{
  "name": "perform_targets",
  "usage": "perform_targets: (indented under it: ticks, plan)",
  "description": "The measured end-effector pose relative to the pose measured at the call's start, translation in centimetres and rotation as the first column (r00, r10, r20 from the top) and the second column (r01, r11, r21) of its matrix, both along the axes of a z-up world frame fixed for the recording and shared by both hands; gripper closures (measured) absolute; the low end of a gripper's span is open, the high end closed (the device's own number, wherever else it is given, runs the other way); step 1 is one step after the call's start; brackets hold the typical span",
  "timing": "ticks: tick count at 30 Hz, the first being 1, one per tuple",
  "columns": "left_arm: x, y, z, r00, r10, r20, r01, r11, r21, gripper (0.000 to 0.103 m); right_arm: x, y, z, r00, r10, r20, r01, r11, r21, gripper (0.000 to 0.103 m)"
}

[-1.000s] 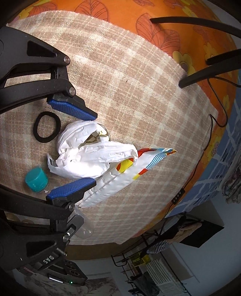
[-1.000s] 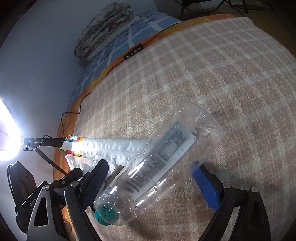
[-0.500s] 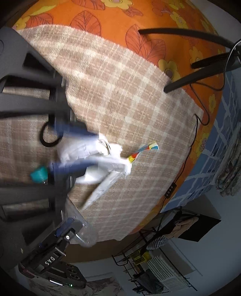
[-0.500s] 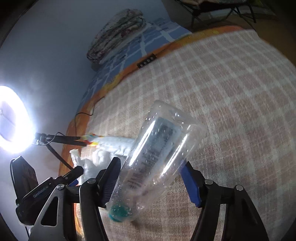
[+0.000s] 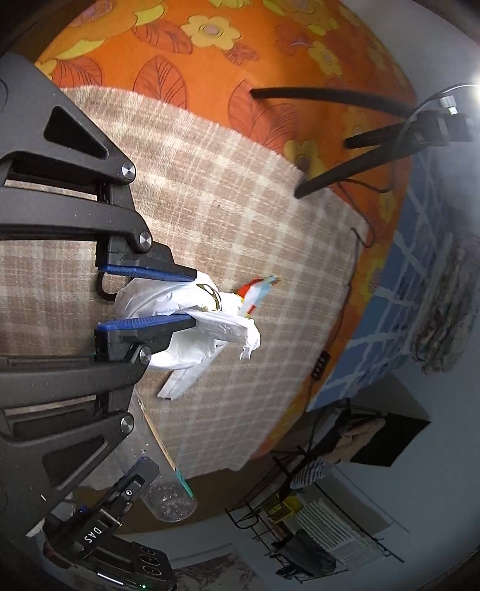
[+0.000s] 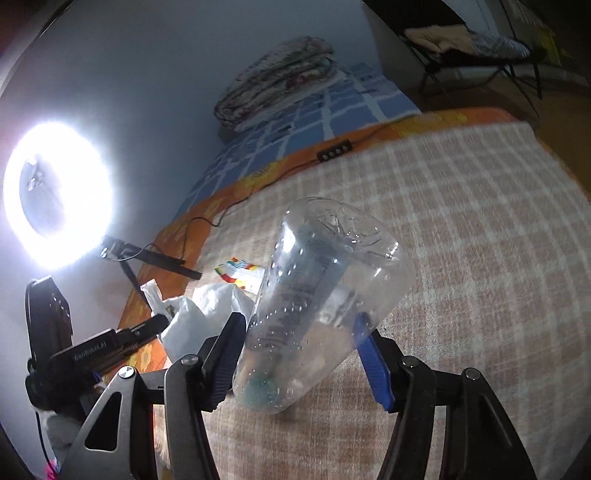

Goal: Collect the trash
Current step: 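Carry the bag with the left gripper while the right gripper carries the bottle to the basket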

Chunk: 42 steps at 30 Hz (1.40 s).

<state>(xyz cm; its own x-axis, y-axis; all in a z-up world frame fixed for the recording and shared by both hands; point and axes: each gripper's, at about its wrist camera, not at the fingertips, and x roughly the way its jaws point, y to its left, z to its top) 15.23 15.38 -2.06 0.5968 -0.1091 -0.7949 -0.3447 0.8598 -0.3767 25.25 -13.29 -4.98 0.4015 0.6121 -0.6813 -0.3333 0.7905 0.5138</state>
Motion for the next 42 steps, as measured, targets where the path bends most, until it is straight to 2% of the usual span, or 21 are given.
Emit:
perform_targets:
  ticks: [9, 19, 24, 32, 42]
  plan:
    - [-4.7, -1.1, 4.1, 0.997, -0.038, 0.07, 0.037, 0.999, 0.015, 0.087, -3.0, -2.4, 3.7, 0.993, 0.048, 0.104, -0.046, 0.999, -0.022, 0.042]
    - [-10.6, -5.5, 5.2, 0.987, -0.143, 0.079, 0.141, 0.989, 0.036, 0.087, -9.1, -5.5, 5.6, 0.973, 0.179, 0.143, -0.17, 0.983, -0.072, 0.042]
    - [-14.0, -8.1, 4.4, 0.979, -0.199, 0.052, 0.197, 0.98, 0.026, 0.087, -13.1, -7.4, 4.4, 0.963, 0.251, 0.096, -0.242, 0.966, -0.095, 0.042]
    - [-18.7, -11.1, 2.7, 0.963, -0.268, 0.019, 0.268, 0.963, 0.004, 0.087, -17.8, -9.5, 0.8, 0.943, 0.332, 0.003, -0.327, 0.933, -0.153, 0.042]
    - [-21.6, -13.5, -1.4, 0.943, -0.324, -0.082, 0.325, 0.946, 0.005, 0.087, -21.7, -9.2, -3.8, 0.908, 0.406, -0.107, -0.419, 0.884, -0.205, 0.042]
